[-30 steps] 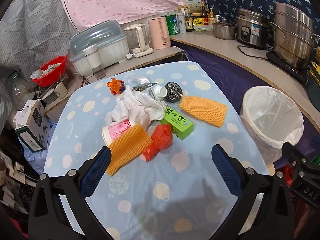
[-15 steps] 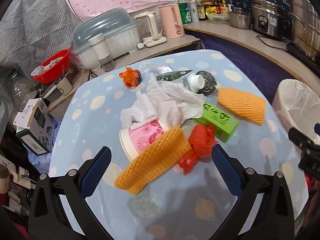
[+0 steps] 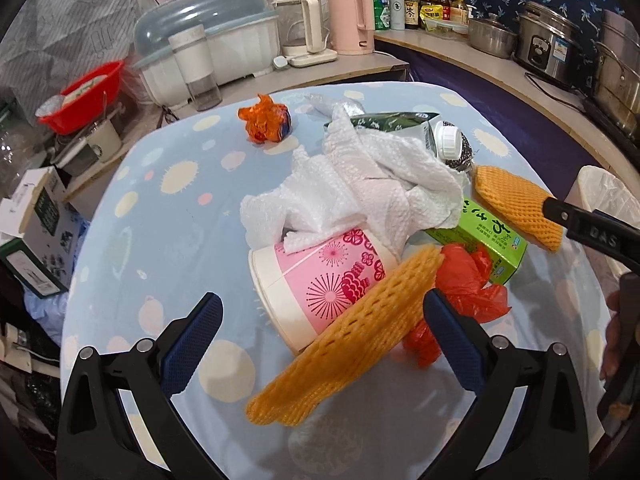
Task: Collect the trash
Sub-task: 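Grasp an orange foam net with the left tool while the right tool grasps the other orange foam net, then carry both foam nets over the white trash bin and open both tools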
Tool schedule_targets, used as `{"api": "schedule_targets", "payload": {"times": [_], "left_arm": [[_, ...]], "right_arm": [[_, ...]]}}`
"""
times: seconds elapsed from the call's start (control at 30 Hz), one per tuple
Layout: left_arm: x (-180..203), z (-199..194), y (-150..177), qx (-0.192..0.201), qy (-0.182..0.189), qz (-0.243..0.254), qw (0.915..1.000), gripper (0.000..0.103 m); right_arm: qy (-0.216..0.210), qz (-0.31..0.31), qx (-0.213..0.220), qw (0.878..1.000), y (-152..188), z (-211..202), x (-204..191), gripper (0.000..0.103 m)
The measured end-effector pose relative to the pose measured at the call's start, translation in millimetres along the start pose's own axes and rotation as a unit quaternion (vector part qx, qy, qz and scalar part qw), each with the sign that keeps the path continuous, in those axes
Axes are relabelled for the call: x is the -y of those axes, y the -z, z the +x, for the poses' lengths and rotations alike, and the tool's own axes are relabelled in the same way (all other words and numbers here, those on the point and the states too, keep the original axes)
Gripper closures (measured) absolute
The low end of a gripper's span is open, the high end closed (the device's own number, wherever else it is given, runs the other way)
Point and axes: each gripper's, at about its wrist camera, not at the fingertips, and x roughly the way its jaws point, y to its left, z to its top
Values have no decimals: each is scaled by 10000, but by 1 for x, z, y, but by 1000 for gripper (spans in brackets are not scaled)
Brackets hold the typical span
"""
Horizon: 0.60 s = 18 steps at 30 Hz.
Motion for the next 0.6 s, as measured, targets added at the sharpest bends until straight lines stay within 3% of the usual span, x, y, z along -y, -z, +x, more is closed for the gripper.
{"api": "schedule_targets", "payload": {"times": [0.13,0.27,0.33,0.37,0.43,0.5,0.53,0.6], "left_arm": [[-2,9,6,-97,135,20,9999,7],[-6,15,11,-203,391,-84,9990,9],[-10,16,12,-254,564,-165,9979,25],[-11,18,13,-319,650,-184,9972,30],[-12,22,15,-457,793,-222,9956,51],[-13,21,17,-507,856,-242,9947,58],[-13,19,18,-503,888,-244,9945,67],[-13,15,20,-539,1008,-258,9931,73]], "right_arm": [[-16,-60,-137,9999,-2,17,-5,18],[-12,-137,-291,9995,2,25,-11,36],[-18,-174,-284,9994,6,24,-12,43],[-15,-189,-289,9994,7,24,-13,53],[-16,-201,-297,9994,9,22,-13,66],[-20,-198,-264,9995,11,17,-13,79],[-19,-192,-228,9996,12,13,-13,82],[-13,-196,-147,9997,13,5,-13,87]]}}
